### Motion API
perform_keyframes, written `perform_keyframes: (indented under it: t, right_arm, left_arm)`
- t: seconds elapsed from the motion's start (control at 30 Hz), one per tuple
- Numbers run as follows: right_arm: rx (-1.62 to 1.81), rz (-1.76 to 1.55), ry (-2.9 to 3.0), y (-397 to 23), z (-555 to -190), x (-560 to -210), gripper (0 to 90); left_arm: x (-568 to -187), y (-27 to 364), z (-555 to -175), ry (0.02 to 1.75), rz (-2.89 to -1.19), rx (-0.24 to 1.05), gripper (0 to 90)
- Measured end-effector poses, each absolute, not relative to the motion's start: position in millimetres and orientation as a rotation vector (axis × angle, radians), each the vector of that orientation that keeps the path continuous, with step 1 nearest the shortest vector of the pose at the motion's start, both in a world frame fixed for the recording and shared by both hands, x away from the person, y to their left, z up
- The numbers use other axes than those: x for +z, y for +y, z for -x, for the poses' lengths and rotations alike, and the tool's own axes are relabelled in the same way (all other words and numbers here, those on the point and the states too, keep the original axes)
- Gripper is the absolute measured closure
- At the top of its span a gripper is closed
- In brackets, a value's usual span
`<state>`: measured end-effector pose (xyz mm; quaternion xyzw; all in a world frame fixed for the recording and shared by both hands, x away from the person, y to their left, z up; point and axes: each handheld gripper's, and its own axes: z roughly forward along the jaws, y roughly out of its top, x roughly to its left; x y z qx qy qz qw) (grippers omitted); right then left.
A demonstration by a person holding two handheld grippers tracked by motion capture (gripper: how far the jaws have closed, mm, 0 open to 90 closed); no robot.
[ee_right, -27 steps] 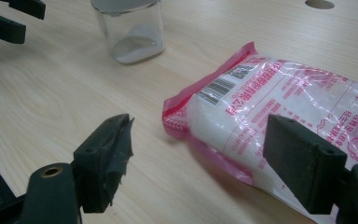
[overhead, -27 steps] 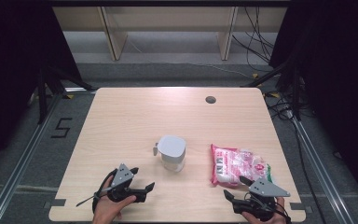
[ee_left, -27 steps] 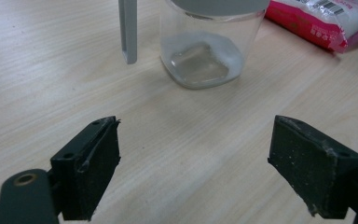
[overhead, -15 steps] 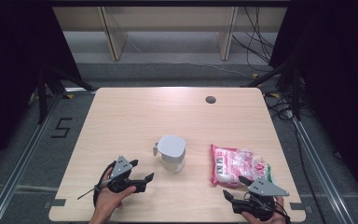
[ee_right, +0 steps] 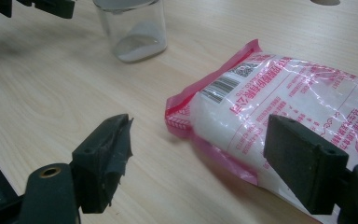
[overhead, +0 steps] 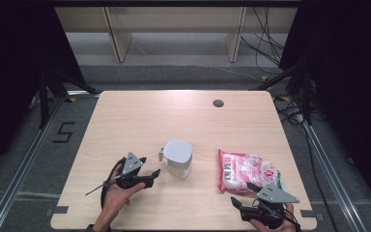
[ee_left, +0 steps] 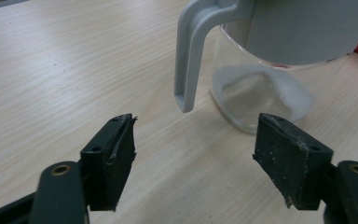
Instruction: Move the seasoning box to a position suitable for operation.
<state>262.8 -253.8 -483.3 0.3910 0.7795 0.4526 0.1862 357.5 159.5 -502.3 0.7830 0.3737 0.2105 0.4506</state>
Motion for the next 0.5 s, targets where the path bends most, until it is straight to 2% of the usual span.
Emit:
perform_keyframes:
  t: [0.1,0.13,0.17,0.3,0.5]
  right_arm:
    - [1.265,-1.091,2.199,-253.6,-262.8,-483.6,23.8]
    - [1.253,-1.062,2.194,-254.7,-263.5,-483.3,23.8]
    - [1.266,-1.063,2.188,-254.3,-263.8,-483.7,23.8]
    - [1.255,-1.101,2.205,-253.9,-262.4,-483.3,23.9]
    - [1.263,-1.092,2.200,-254.2,-263.0,-483.6,24.0]
  left_arm:
    - [-500.8,156.8,-364.6,0.901,-1.905,0.520,31.8]
    - [-498.3,158.8,-370.2,0.883,-1.912,0.551,37.3]
    - [-498.3,158.8,-370.2,0.883,-1.912,0.551,38.2]
    - [-500.0,152.5,-384.0,0.855,-1.901,0.536,40.5]
    - [-501.9,145.0,-396.5,0.805,-1.912,0.496,50.8]
